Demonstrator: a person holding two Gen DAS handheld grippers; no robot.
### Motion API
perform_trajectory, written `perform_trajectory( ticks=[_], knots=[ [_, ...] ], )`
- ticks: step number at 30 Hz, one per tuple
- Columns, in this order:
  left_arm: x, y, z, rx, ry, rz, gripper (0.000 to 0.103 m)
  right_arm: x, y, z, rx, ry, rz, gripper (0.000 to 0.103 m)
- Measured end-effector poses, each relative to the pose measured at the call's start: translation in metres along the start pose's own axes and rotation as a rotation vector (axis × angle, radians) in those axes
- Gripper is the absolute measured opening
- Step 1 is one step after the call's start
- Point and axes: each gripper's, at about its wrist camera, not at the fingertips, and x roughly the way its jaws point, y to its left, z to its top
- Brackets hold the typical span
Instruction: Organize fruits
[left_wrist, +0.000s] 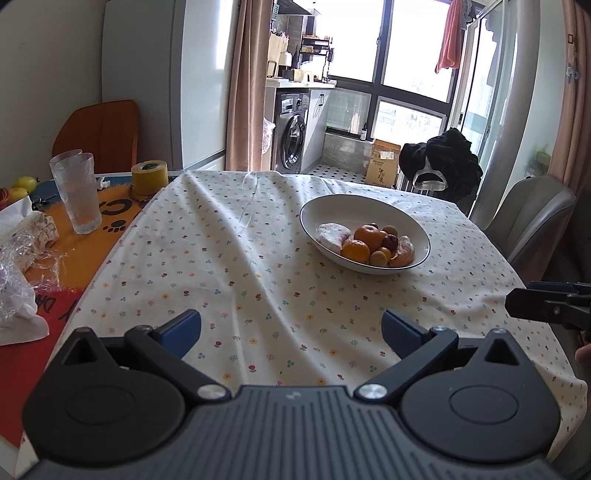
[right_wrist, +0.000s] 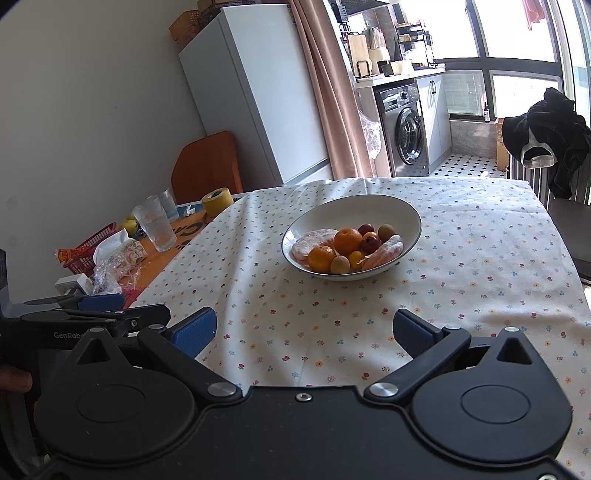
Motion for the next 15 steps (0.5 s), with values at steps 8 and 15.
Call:
perform_trajectory(
  ticks=[8,15],
  knots=[
    [-0.0051,0.0012,0.0023,-0.008,-0.016,0.008,0.103,-0.0015,0.002,0.0002,-0.01,-0.002,-0.001,0.103],
    [-0.007,0.0005,0.0036,-0.005,-0.022,0.002,0.103,-0.0026,0.004,-0.0001,-0.017,-0.004,0.0,0.103]
  ],
)
